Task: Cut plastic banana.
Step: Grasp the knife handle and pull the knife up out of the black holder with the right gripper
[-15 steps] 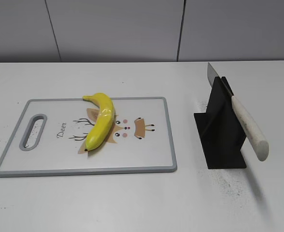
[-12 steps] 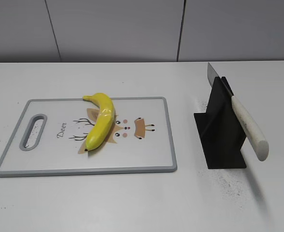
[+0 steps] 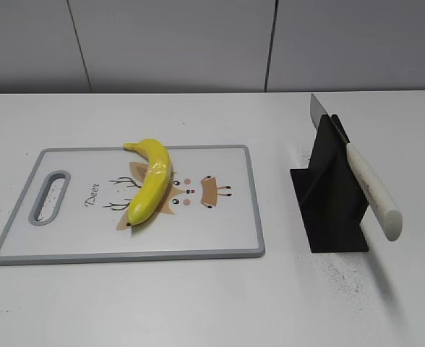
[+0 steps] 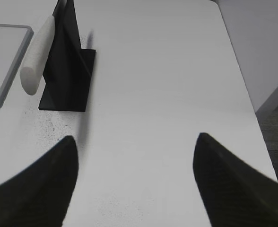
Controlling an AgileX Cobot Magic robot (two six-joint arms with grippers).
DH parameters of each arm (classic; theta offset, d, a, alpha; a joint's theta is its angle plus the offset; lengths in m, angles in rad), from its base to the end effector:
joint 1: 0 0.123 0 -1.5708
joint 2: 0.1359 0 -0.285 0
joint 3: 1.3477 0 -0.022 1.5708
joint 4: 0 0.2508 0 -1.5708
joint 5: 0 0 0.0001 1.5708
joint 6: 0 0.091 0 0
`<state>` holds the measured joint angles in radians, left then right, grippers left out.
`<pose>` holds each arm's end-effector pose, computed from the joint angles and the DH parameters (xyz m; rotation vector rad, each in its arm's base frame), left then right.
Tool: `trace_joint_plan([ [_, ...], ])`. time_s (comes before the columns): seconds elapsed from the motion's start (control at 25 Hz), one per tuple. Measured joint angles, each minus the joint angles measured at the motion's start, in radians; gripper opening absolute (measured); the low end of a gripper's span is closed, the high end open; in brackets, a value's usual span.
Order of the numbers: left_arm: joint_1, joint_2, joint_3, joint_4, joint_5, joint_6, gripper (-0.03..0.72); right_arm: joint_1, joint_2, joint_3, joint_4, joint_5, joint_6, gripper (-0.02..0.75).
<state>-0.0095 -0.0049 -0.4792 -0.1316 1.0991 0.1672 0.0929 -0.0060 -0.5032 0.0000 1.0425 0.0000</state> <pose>-0.0054 -0.0106 0.2690 0.1924 2.0829 -0.0636 -0.0054 -0.0005 0.2796 -0.0937 2.0152 0.0590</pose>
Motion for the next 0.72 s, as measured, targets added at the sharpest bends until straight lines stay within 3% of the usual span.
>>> trace_joint_plan([
  [0.72, 0.000, 0.007, 0.000, -0.008, 0.000, 0.000, 0.490, 0.000, 0.000, 0.000, 0.000, 0.000, 0.000, 0.573],
])
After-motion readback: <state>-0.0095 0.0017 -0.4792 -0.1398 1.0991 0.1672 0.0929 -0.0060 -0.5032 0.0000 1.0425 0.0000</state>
